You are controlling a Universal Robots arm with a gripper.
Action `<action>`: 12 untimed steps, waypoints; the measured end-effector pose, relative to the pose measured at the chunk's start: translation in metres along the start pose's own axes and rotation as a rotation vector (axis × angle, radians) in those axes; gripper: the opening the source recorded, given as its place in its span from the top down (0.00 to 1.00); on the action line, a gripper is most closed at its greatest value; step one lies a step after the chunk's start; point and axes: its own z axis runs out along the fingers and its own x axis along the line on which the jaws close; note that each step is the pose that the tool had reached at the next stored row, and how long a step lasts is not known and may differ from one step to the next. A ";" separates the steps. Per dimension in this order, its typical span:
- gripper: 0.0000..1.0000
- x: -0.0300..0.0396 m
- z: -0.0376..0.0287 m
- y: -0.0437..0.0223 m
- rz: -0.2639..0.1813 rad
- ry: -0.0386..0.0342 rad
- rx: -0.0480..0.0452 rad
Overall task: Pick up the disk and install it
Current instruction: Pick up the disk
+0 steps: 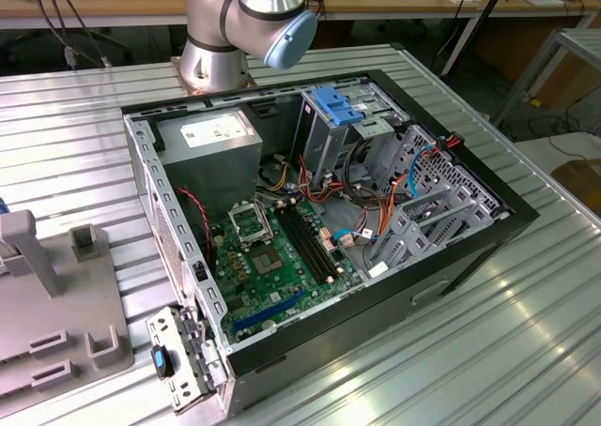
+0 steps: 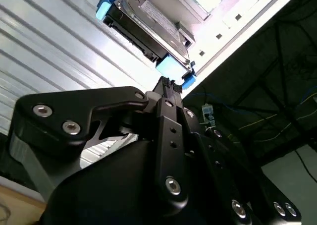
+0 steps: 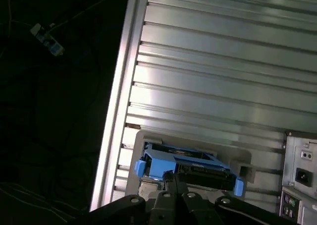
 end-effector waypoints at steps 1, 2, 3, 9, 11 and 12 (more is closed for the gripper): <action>0.89 0.0000 0.0000 0.0000 -0.037 0.0019 -0.0002; 0.89 0.0000 0.0000 0.0000 -0.054 0.0030 -0.0003; 0.89 0.0000 0.0000 0.0000 -0.075 0.0042 -0.0005; 0.89 0.0000 0.0000 0.0000 -0.184 0.0100 -0.0012; 0.89 0.0000 0.0000 0.0000 -0.239 0.0130 -0.0016; 0.89 0.0000 0.0000 0.0000 -0.255 0.0139 -0.0017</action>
